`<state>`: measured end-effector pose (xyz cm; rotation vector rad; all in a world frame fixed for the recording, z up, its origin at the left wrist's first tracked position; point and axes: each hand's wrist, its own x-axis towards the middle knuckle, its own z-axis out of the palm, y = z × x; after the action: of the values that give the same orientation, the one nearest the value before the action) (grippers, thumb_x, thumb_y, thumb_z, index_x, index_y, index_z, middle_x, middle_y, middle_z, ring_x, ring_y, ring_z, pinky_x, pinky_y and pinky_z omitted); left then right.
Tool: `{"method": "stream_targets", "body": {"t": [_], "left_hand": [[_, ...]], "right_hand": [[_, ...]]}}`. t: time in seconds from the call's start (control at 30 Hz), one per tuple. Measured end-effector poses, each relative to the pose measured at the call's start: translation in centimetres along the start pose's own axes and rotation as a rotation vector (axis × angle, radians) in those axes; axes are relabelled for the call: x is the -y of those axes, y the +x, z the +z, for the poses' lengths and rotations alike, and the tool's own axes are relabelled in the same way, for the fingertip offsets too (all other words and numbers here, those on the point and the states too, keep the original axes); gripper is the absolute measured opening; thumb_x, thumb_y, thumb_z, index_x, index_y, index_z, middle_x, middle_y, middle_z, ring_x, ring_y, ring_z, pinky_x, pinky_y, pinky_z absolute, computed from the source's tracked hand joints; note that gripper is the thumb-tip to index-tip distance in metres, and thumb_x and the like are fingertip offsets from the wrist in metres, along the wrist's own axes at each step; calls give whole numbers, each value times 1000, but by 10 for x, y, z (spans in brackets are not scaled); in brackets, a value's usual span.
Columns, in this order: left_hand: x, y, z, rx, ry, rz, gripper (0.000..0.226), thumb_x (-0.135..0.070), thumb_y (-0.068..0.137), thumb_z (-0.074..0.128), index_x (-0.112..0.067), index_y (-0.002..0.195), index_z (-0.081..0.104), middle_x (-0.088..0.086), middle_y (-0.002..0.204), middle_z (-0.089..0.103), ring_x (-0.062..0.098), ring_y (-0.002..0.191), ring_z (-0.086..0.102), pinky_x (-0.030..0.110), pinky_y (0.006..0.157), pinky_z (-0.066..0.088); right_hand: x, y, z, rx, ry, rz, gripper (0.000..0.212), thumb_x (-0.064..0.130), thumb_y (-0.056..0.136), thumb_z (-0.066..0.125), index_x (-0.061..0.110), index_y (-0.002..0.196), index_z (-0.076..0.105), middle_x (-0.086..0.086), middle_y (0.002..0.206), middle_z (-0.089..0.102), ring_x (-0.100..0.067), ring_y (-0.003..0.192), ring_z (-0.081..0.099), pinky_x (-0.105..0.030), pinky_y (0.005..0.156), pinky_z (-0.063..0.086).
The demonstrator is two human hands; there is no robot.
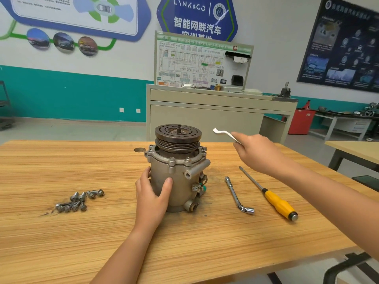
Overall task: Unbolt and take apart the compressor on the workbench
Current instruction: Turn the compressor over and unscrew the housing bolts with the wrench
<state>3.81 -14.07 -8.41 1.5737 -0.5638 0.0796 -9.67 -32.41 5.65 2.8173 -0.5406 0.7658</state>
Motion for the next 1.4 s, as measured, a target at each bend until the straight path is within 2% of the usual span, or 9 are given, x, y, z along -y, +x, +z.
{"method": "stream_targets", "body": {"t": [0.27, 0.53, 0.73, 0.87, 0.97, 1.03, 1.1, 1.27, 1.4], "left_hand": [[-1, 0, 0, 4, 7, -6, 62, -33, 88, 60, -22, 142, 31, 2, 137, 33, 17, 130, 36, 39, 110, 31], [1, 2, 1, 2, 9, -6, 61, -33, 88, 59, -23, 141, 31, -6, 126, 31, 12, 123, 36, 29, 105, 31], [1, 2, 2, -6, 13, 10, 62, -33, 88, 59, -21, 142, 31, -7, 126, 31, 6, 119, 34, 25, 101, 28], [2, 2, 2, -4, 13, 11, 63, -34, 88, 59, -21, 143, 30, -5, 130, 32, 11, 125, 35, 29, 105, 30], [3, 2, 1, -2, 15, 12, 64, -34, 88, 59, -21, 143, 30, -3, 135, 32, 14, 128, 36, 30, 107, 30], [4, 2, 2, -3, 15, 11, 65, -34, 87, 59, -21, 143, 29, -7, 132, 31, 14, 129, 36, 31, 107, 31], [4, 3, 1, -12, 21, 19, 66, -35, 87, 59, -21, 144, 29, -10, 129, 30, 14, 129, 36, 31, 107, 31], [4, 2, 0, -6, 30, 20, 65, -35, 87, 59, -22, 143, 29, -10, 128, 30, 13, 128, 35, 33, 109, 30], [4, 3, 0, -7, 27, 25, 65, -34, 88, 59, -21, 144, 29, -9, 128, 30, 13, 129, 35, 34, 110, 30]], "right_hand": [[19, -3, 0, 112, -400, -141, 38, 9, 95, 40, 18, 131, 38, 3, 60, 34, -15, 53, 39, -22, 40, 24], [37, 6, -11, 245, -632, -249, 26, 3, 90, 45, 7, 117, 45, 1, 56, 30, -12, 44, 29, -23, 37, 21], [23, 18, -11, 166, -600, -302, 40, 19, 94, 34, 18, 134, 40, 5, 52, 37, -9, 43, 34, -22, 37, 21], [1, 41, -1, 141, -543, -288, 48, 8, 94, 36, 26, 138, 37, 6, 55, 40, -10, 46, 38, -23, 41, 27], [1, 53, 26, 101, -428, -272, 37, 3, 93, 40, 17, 126, 49, -1, 80, 62, -20, 72, 58, -31, 74, 47], [0, 59, 50, 11, -331, -262, 32, 1, 93, 39, 10, 120, 54, -6, 103, 67, -24, 95, 61, -36, 103, 33], [5, 68, 67, -53, -230, -239, 32, -1, 93, 37, 7, 117, 56, -8, 113, 65, -24, 104, 58, -34, 109, 22], [16, 73, 58, -47, -137, -213, 30, 2, 92, 38, 8, 114, 57, -7, 109, 64, -27, 100, 56, -34, 80, 47], [1, 52, 25, -186, 132, -65, 30, 18, 100, 36, 7, 127, 44, -8, 76, 59, -27, 69, 55, -33, 58, 41]]}}
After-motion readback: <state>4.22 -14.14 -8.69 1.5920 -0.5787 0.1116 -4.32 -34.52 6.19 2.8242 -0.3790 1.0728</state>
